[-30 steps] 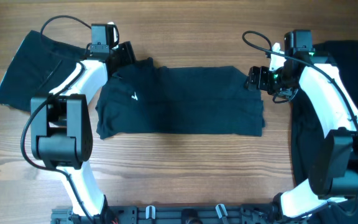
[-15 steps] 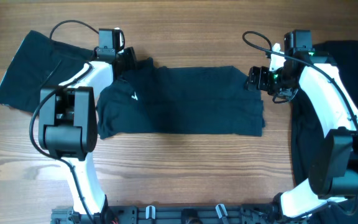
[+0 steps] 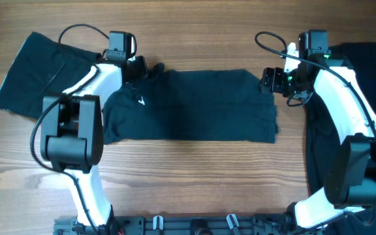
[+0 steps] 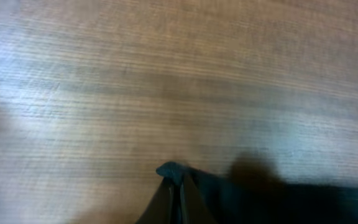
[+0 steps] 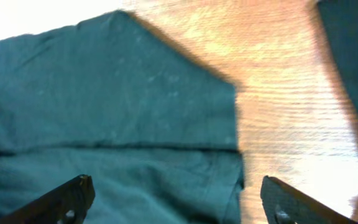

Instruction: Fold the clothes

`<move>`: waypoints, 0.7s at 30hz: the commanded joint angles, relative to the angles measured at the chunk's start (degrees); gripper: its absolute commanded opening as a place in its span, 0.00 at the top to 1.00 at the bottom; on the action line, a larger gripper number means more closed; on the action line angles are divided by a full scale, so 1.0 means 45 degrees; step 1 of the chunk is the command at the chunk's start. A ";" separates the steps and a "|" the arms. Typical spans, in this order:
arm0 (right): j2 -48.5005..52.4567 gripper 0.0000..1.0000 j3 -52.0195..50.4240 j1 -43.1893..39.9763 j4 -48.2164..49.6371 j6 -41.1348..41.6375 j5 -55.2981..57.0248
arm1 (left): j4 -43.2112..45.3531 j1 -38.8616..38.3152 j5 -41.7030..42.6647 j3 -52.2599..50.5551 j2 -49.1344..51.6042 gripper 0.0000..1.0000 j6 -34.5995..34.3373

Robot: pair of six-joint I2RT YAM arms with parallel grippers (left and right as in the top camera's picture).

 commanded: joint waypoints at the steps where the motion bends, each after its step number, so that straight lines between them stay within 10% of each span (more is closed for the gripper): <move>1: 0.0772 0.07 0.0442 -0.0019 0.0209 -0.0126 0.0918 | -0.1161 0.0049 0.0204 -0.0083 -0.1409 0.96 -0.0325; 21: 0.3589 0.14 0.1069 0.1277 0.5153 -0.0131 0.0272 | -0.5595 0.0068 0.0204 -0.0083 -0.4478 0.96 -0.1690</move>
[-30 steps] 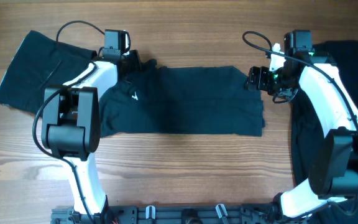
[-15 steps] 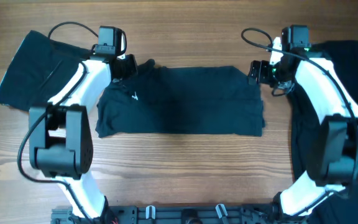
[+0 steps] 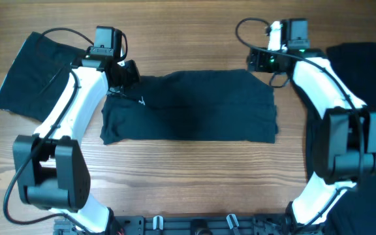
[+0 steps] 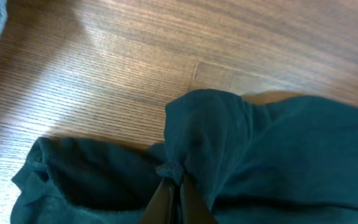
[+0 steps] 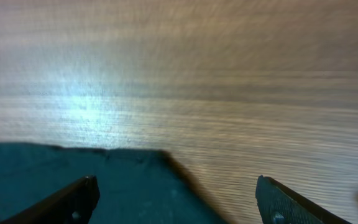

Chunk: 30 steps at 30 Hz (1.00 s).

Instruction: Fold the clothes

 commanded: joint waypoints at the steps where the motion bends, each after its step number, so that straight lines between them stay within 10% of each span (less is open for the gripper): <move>1: 0.1175 0.14 0.0233 0.0112 -0.0044 0.0223 -0.0243 | -0.0131 0.0068 0.0058 -0.0044 -0.0656 0.96 -0.0223; 6: 0.1695 0.27 0.0233 0.0112 -0.0194 0.0301 -0.0243 | -0.0461 0.0068 0.0053 -0.0044 -0.0656 0.96 -0.0223; 14: 0.1695 0.89 0.0223 0.0097 -0.1384 0.0306 -0.0194 | -0.0495 0.0068 0.0058 -0.0044 -0.0656 0.96 -0.0223; 30: 0.0092 0.94 0.1889 0.0063 -0.7441 0.0593 0.2540 | -0.4532 0.1054 0.1205 -0.0044 -0.1001 0.96 0.0267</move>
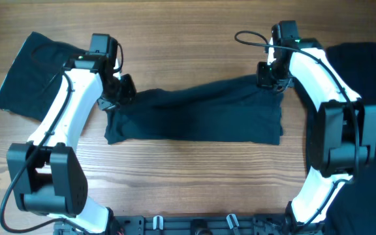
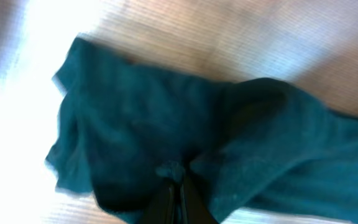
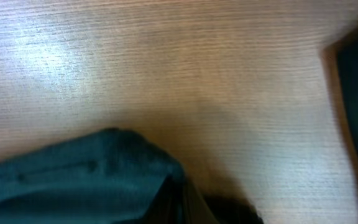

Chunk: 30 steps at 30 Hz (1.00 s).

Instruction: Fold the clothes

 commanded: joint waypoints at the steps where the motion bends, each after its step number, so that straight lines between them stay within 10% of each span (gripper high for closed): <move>1: -0.0437 0.93 0.0136 -0.0053 -0.1885 0.0000 0.0709 | -0.1171 0.0767 0.0500 -0.0039 -0.0588 0.96 0.0359; 6: -0.0437 0.91 0.0117 -0.0053 -0.4269 -0.0010 0.1729 | -0.2521 0.0942 0.0636 -0.0044 -0.0588 0.96 0.1015; 14: -0.0437 0.54 0.0117 -0.0053 -0.6275 -0.0680 0.1943 | -0.4138 0.0942 0.0636 -0.0165 -0.0588 0.96 0.1375; 30: -0.0097 0.56 -0.1078 -0.0928 -0.2987 -0.0622 -0.2084 | -0.3361 0.0379 0.0641 -0.1472 -0.0588 0.96 0.1695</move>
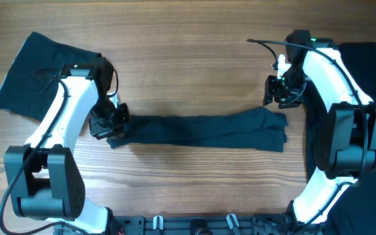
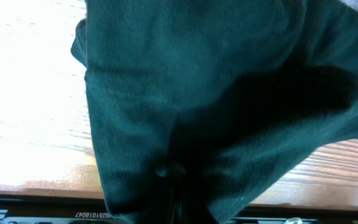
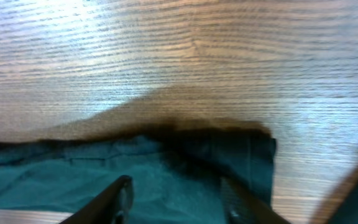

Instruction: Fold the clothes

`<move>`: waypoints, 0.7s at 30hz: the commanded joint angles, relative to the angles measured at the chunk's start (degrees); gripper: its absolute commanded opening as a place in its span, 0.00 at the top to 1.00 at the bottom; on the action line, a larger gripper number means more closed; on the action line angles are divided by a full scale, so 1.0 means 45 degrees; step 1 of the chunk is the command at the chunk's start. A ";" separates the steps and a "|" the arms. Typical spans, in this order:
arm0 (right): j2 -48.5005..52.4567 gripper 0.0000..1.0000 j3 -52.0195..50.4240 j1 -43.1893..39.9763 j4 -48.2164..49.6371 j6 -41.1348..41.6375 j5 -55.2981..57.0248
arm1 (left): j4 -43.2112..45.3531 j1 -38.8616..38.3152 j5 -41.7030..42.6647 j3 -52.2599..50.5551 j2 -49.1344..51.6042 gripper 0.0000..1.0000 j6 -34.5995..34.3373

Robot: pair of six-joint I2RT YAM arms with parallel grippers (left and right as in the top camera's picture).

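Observation:
A dark teal garment (image 1: 194, 130) lies folded into a long narrow strip across the middle of the wooden table (image 1: 188, 52). My left gripper (image 1: 108, 124) is at the strip's left end, shut on the cloth. In the left wrist view the garment (image 2: 197, 93) fills the picture and the jaws (image 2: 179, 202) pinch it at the bottom. My right gripper (image 1: 278, 96) hovers just beyond the strip's right end. It stands open (image 3: 176, 196), nothing between its fingers, with the garment's right end (image 3: 166, 168) below them.
Another dark garment (image 1: 38, 75) lies spread at the far left of the table. A dark pile of clothes (image 1: 371, 59) covers the right edge behind my right arm. The arms' mounting rail (image 1: 194, 225) runs along the near edge.
The garment's far edge, held up by both shut grippers, now lies over the near edge as a narrow strip. Both grippers have moved nearer. The right gripper has opened and let go.
The garment lay flat with my left gripper shut on its far-left corner and the right gripper open by the far-right corner. The right gripper then shut on that corner. Now the far edge is folded over to the near side and the right gripper is off it.

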 commanded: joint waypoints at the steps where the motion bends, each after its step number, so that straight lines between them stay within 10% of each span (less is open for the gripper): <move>1: 0.0107 0.58 -0.1083 0.0058 0.0248 0.0010 -0.0369 | 0.0204 -0.0053 0.0112 -0.0141 -0.0262 0.96 0.0257; 4: 0.0107 0.63 -0.1496 0.0053 0.0058 0.0019 0.0262 | 0.0384 -0.0053 0.0112 -0.0136 -0.0262 0.96 0.0257; 8: 0.0097 0.96 -0.1501 0.0029 -0.0243 0.0034 0.0612 | 0.0602 -0.0053 0.0112 -0.0136 -0.0262 0.94 0.0257; 21: 0.0049 0.74 -0.1491 0.0010 -0.2769 0.0364 0.2565 | 0.3055 -0.0058 0.0296 -0.0141 -0.0262 0.85 -0.0131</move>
